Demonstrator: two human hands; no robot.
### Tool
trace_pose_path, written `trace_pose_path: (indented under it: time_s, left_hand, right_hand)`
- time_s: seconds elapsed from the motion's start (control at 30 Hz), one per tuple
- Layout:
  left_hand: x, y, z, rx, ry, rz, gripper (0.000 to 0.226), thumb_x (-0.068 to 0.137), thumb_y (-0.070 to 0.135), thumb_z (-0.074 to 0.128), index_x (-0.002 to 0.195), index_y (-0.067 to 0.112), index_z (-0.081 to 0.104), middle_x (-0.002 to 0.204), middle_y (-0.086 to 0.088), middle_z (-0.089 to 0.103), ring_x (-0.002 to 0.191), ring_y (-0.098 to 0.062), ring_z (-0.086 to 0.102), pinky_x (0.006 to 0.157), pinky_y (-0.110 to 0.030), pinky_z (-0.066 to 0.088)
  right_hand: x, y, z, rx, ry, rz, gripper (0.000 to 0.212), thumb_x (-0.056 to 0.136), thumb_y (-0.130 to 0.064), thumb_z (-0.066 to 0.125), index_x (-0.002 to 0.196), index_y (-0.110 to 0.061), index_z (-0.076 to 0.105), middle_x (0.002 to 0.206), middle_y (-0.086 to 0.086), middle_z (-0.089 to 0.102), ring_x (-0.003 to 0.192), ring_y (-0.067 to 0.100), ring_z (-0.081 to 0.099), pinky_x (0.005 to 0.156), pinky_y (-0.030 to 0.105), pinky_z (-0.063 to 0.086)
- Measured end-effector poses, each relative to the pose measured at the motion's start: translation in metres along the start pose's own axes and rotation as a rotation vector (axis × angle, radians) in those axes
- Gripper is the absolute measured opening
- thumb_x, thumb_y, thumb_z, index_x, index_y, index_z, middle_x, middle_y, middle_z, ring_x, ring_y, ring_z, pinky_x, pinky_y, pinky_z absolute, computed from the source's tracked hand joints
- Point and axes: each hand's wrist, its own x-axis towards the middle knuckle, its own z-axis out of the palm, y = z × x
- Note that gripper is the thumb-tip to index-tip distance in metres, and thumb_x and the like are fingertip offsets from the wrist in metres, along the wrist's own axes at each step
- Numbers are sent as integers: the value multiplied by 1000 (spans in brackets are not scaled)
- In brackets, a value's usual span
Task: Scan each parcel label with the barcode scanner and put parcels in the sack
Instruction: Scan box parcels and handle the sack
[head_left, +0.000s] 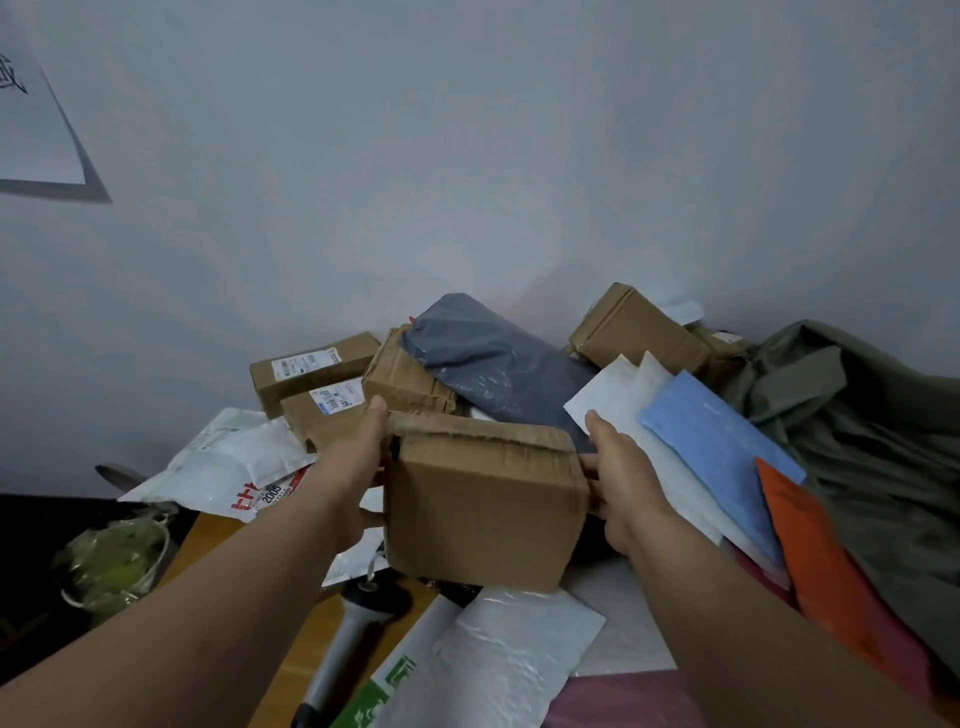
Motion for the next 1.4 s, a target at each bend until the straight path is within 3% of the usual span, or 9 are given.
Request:
trace_pose_path:
  time_s: [0.3,0.4,0.53,0.67,0.87,1.0,1.17,1.27,1.4]
  left_hand:
    - [-48,10,-25,-8,51,314,40,86,54,66,102,17,64,108,-7,67,103,-29,62,92,-49,51]
    - [-64,9,-45,-2,56,454,26,85,38,72,97,16,65,105,-4,66,103,-28,62,82,-45,53]
    - [-79,5,-83,-13,-102,472,36,81,24,78,115,26,65,117,-5,66,103,-29,67,82,-45,59]
    - [-95,-3,-131,-157,-206,377,37,91,14,64,123,31,59,113,-2,67,88,-21,72,69,-40,59]
    - [-100,-34,-223,-221,-198,180,69,71,29,78,133,28,47,126,-16,62,113,-38,62,96,-60,50]
    - [-104,-56,-267,-359,-200,138,78,70,17,76,140,32,45,126,-17,62,114,-40,61,87,-58,54]
    - [-103,-76,-280,-601,-88,201,86,66,9,74,136,48,44,125,-10,63,111,-38,63,78,-66,53]
    - [-103,-91,-268,-583,-14,215,97,64,10,78,140,52,35,128,-8,60,111,-37,62,80,-68,53]
    - [-97,-102,-265,-484,15,145,89,63,17,81,136,38,35,129,-12,57,112,-36,61,87,-64,52]
  right_hand:
    - [-35,-8,3,216,-52,-51,32,95,-39,60,110,-11,61,87,3,68,98,25,65,103,45,47]
    - [-59,-4,15,265,-169,18,23,98,-28,58,89,-8,64,61,2,73,81,19,64,85,31,50]
    - [-87,15,39,219,-222,63,19,95,-24,61,101,-8,71,76,4,75,79,19,65,67,29,48]
    - [-116,27,76,211,-231,28,26,93,-9,55,111,-21,69,83,0,77,94,22,64,82,37,50]
    - [-162,31,129,155,-383,-196,42,96,-6,57,131,-29,55,111,0,73,106,24,67,81,41,52]
    - [-177,37,162,164,-323,-206,43,91,-29,68,132,-31,54,130,-2,60,126,24,53,101,45,46]
    - [-193,67,199,127,-381,99,104,61,-66,77,149,-37,30,156,8,33,138,41,38,107,67,30]
    - [-200,85,228,155,-551,132,108,58,-61,84,147,-39,26,146,6,46,136,41,40,107,70,28]
    - [-182,94,240,163,-423,74,84,73,-26,85,140,-35,34,118,1,68,111,27,61,105,58,42]
